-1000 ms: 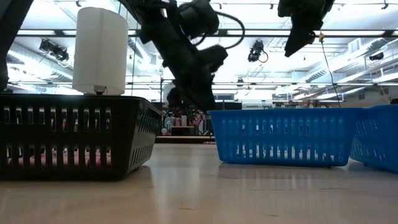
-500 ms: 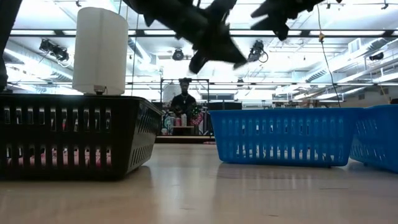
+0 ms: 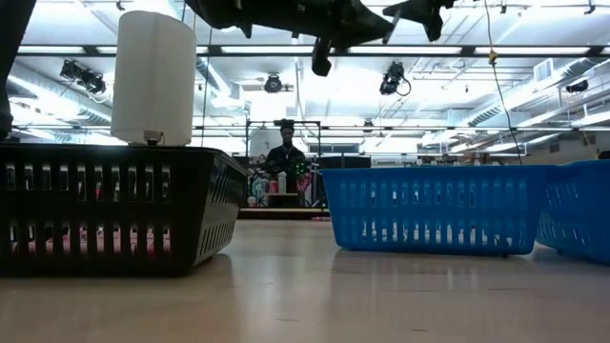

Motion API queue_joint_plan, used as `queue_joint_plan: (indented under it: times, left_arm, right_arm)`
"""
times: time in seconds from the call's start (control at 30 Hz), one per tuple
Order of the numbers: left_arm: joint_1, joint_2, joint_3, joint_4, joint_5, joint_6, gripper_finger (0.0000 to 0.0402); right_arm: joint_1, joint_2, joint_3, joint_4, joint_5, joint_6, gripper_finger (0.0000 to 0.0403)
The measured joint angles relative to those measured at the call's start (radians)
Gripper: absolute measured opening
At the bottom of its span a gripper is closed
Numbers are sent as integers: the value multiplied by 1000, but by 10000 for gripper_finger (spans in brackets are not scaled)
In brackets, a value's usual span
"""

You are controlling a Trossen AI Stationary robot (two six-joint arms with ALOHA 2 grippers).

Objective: Sort crayons
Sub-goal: Put the black crayon into the right blue bin

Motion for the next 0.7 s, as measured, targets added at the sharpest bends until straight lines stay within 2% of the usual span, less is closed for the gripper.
queue_joint_plan:
  times: [0.57,0.7]
  left_arm:
    - [11,1,0,159,-1,110,14]
    - [11,1,0,160,-2,107,14]
  right_arm:
    - [6,0,0,34,-6,41,186]
    - [6,0,0,34,-11,40,171]
